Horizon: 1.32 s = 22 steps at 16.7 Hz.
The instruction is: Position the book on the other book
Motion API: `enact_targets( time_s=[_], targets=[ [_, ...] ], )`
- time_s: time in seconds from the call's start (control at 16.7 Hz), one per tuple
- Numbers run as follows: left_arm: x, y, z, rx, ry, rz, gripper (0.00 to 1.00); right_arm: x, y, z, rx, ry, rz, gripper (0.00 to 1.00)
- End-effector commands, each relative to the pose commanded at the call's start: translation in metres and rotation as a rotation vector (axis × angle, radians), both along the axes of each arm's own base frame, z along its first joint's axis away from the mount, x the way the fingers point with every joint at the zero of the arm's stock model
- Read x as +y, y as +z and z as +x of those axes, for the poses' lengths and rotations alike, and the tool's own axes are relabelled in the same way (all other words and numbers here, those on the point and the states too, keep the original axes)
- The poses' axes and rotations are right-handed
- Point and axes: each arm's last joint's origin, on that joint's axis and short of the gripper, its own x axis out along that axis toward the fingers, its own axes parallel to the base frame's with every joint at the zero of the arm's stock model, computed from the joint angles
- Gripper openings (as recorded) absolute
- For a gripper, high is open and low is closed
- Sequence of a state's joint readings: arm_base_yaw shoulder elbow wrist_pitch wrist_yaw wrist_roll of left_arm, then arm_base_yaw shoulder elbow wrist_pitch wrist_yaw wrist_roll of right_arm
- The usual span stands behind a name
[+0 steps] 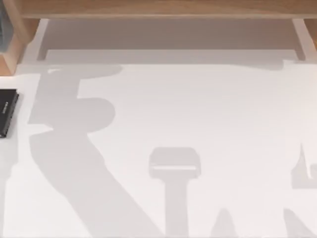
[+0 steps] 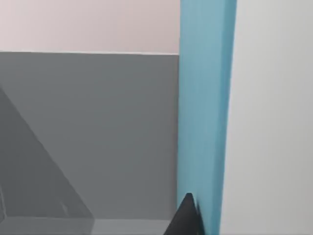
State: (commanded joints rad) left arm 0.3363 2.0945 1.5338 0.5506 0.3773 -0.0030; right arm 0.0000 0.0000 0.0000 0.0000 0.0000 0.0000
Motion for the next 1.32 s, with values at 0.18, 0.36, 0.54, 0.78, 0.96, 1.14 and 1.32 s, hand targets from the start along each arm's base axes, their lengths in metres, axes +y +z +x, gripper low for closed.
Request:
enact_targets(
  time_s=[0.18,0.36,0.54,0.78,0.96,1.14,1.32],
  targets=[
    [0.000,0.000,0.000,0.000,0.000,0.000,0.00,0.000,0.000,0.000,0.000,0.000,0.000,1.00],
    [0.001,0.002,-0.001,-0.002,0.003,0.002,0.00,0.000,0.000,0.000,0.000,0.000,0.000,1.00],
    [0.001,0.007,-0.007,-0.002,0.003,0.002,0.00,0.000,0.000,0.000,0.000,0.000,0.000,1.00],
    [0.001,0.011,-0.011,-0.002,0.003,0.002,0.00,0.000,0.000,0.000,0.000,0.000,0.000,1.00],
    [-0.001,0.012,-0.011,-0.006,-0.004,0.015,0.00,0.000,0.000,0.000,0.000,0.000,0.000,1.00],
    [0.001,0.029,-0.026,-0.033,-0.015,0.116,0.00,0.000,0.000,0.000,0.000,0.000,0.000,1.00],
    [0.012,0.045,-0.055,-0.055,0.005,0.302,0.00,0.000,0.000,0.000,0.000,0.000,0.000,1.00]
  ],
)
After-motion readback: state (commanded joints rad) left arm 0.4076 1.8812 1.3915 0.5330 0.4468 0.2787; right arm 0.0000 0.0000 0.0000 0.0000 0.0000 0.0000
